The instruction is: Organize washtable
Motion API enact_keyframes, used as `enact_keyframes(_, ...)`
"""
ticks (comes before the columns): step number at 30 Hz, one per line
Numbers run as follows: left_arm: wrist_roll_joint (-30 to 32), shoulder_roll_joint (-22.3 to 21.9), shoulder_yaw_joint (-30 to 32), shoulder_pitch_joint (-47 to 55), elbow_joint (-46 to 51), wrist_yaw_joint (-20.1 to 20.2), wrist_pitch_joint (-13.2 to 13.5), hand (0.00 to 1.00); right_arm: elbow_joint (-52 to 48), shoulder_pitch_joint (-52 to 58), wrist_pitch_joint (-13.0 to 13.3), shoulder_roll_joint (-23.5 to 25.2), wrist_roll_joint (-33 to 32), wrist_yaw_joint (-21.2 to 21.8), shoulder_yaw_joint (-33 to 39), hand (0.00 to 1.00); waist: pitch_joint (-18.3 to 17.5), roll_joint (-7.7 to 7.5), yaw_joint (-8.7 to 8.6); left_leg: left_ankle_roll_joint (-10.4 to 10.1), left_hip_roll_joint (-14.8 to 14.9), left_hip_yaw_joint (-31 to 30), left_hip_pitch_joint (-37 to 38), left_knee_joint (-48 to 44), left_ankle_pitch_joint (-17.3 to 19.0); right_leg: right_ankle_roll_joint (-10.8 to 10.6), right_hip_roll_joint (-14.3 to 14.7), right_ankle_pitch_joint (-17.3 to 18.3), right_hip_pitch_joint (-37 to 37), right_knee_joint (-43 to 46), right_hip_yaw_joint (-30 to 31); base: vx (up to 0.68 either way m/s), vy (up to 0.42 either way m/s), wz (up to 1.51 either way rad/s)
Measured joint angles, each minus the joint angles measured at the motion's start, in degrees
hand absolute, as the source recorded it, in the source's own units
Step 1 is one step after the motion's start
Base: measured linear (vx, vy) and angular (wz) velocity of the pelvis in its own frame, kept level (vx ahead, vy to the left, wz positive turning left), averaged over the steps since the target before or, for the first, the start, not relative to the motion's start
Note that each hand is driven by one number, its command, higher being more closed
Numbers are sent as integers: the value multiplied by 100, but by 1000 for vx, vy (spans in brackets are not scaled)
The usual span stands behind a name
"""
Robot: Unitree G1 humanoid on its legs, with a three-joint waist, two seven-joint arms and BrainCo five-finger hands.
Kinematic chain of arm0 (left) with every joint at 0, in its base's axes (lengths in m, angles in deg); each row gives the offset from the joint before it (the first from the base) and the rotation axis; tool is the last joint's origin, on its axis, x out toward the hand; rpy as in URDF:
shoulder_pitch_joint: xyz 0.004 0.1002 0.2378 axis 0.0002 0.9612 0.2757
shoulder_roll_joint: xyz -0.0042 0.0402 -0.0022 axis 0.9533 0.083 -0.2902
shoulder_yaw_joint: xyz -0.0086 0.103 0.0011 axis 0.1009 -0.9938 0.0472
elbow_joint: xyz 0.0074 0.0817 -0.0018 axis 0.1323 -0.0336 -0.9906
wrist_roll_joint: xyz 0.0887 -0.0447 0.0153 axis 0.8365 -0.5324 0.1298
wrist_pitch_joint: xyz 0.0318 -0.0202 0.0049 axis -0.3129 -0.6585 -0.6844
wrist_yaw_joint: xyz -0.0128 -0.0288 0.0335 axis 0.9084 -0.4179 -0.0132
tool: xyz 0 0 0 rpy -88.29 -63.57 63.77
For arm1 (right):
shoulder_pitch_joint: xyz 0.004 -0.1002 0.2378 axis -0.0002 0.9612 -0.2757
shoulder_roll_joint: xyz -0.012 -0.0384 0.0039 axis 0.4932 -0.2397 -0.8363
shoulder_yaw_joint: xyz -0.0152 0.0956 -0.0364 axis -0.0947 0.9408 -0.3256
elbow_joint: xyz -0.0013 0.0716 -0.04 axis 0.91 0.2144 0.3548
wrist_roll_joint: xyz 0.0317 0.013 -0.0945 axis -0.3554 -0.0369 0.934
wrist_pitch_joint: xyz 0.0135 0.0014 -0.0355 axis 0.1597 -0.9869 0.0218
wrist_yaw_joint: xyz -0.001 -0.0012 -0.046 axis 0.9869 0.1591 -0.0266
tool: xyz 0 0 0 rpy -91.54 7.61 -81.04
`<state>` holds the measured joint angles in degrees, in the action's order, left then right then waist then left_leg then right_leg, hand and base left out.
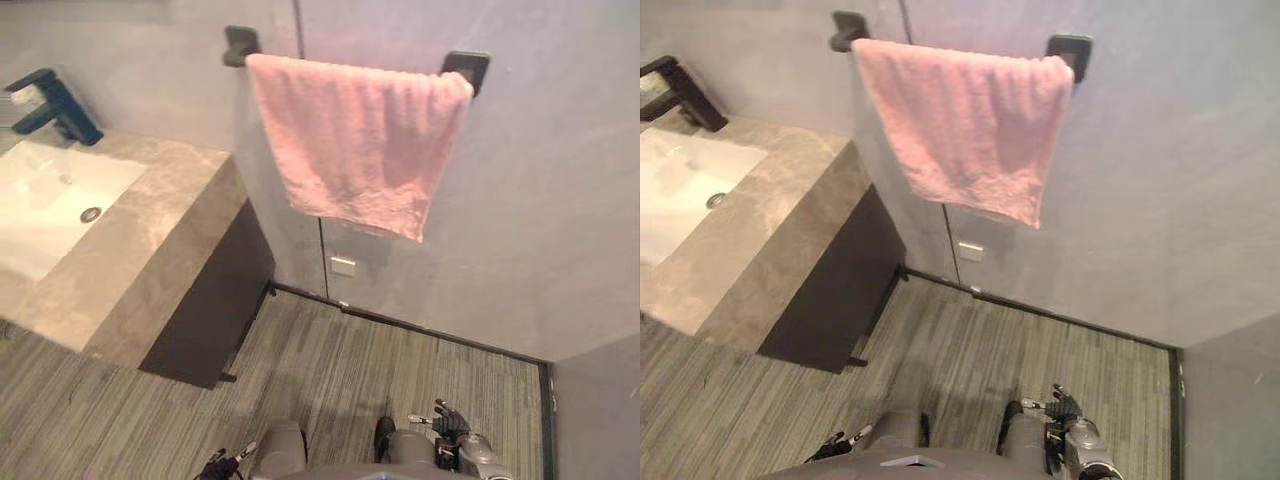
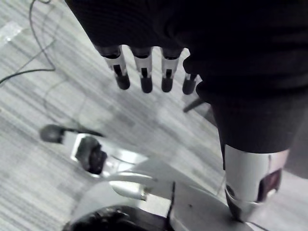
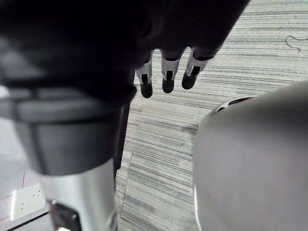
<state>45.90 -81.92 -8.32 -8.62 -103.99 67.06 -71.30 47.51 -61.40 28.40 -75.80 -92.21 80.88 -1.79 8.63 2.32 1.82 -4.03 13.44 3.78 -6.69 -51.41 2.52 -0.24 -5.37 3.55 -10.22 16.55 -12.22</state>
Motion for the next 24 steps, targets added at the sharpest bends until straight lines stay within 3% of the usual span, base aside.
enact_keyframes(1, 5, 2, -2, 0, -5, 13, -17, 0, -8, 8, 4, -27, -2, 2, 96, 0, -41, 36, -45, -247, 46, 81, 91, 331, 177, -56, -8, -39, -28, 21, -54, -14, 173, 82)
enact_keyframes(2, 32, 52, -15, -11, 28, 46, -48, 0, 22, -6, -19, 80, -8, 14, 203, 0, -91, -161, -79, -141, -140, 237, 124, 868, 325, -157, 50, 42, -160, -41, 206, 52, 166, 101)
enact_keyframes(3, 123, 148, -15, -23, 30, 58, -59, 0, 66, 109, -24, 205, -9, 25, 234, 0, -215, -391, -126, -252, -359, 191, 366, 1579, 419, -62, 98, -5, -171, -298, 434, 208, 75, 139)
enact_keyframes(4, 217, 246, -26, -46, 38, 90, -90, 0, 32, 277, 12, 285, -33, 33, 382, 0, -349, -489, -252, -382, -452, 193, 598, 2221, 703, 148, 149, -292, -65, -672, 402, 275, 35, 114)
enact_keyframes(5, 222, 176, -82, -74, 86, 94, -92, 0, 35, 263, 24, 216, -38, 20, 516, 0, -370, -309, -258, -451, -345, 204, 631, 2463, 842, 137, 208, -425, -105, -705, 318, 255, 152, 111)
enact_keyframes(6, 224, 58, -350, -204, 151, 94, -89, 0, 48, 192, 2, 34, -47, 2, 637, 0, -387, -4, -279, -587, -299, 255, 870, 3473, 1234, 35, 256, -495, -347, -689, 171, 69, 282, 67)
enact_keyframes(7, 230, 65, -540, -304, 215, 97, -78, 0, 47, 148, 10, 9, -58, 2, 647, 0, -352, 36, -282, -539, -361, 295, 973, 3965, 1280, -46, 193, -551, -506, -680, 111, -17, 254, 61)
enact_keyframes(8, 232, 98, -668, -377, 263, 101, -63, 0, 46, 116, 13, 10, -64, 6, 682, 0, -326, 27, -295, -512, -408, 289, 969, 4168, 1293, -102, 157, -593, -593, -663, 76, -156, 204, 42)
enact_keyframes(10, 248, 240, -1005, -562, 327, 116, -24, 0, 59, 78, -16, 75, -63, -9, 728, 0, -178, -199, -282, -373, -656, 270, 984, 4311, 1238, -201, -89, -748, -583, -687, 125, -191, 158, 18)
enact_keyframes(13, 339, 259, -1055, -556, 333, 136, 29, 0, 57, 103, -21, 124, -62, -53, 578, 0, -149, -335, -294, -237, -833, 307, 1017, 4260, 1244, -342, -195, -940, -482, -879, 271, -130, 90, -12)
enact_keyframes(16, 337, 283, -1065, -561, 317, 117, 80, 0, 56, 70, -26, 137, -62, -45, 461, 0, -101, -401, -262, -196, -894, 287, 996, 4124, 1250, -339, -204, -961, -461, -837, 386, -89, 10, -1)
enact_keyframes(20, 353, 264, -999, -570, 285, 102, 86, 0, 3, 53, 3, 123, -85, 20, 457, 0, -72, -376, -275, -162, -867, 54, 988, 3949, 1269, -508, -174, -669, -484, -341, 738, -40, -20, 25)
enact_keyframes(21, 394, 240, -927, -570, 280, 107, 77, 0, -2, 25, 5, 109, -119, 27, 433, 0, -72, -293, -230, -136, -737, 5, 947, 3988, 1253, -620, -60, -685, -492, -314, 1030, 42, 80, 33)
enact_keyframes(22, 450, 200, -892, -570, 269, 119, 73, 0, -18, -16, 9, 115, -148, 30, 415, 0, -8, -235, -235, -128, -689, -20, 932, 4007, 1222, -566, -41, -397, -573, 97, 1314, 381, 124, 71)
enact_keyframes(23, 479, 257, -881, -549, 269, 134, 51, 0, -39, -23, 11, 113, -222, 29, 313, 0, -30, -331, -248, -202, -732, -276, 925, 4018, 1118, -597, -86, 369, -725, 1427, 1643, 586, 72, 110)
enact_keyframes(24, 508, 320, -870, -504, 292, 133, 45, 0, -18, 38, -5, 116, -218, 32, 213, 0, -96, -445, -235, -277, -815, -553, 940, 4049, 1046, -713, -181, 757, -648, 2019, 1738, 577, -26, 121)
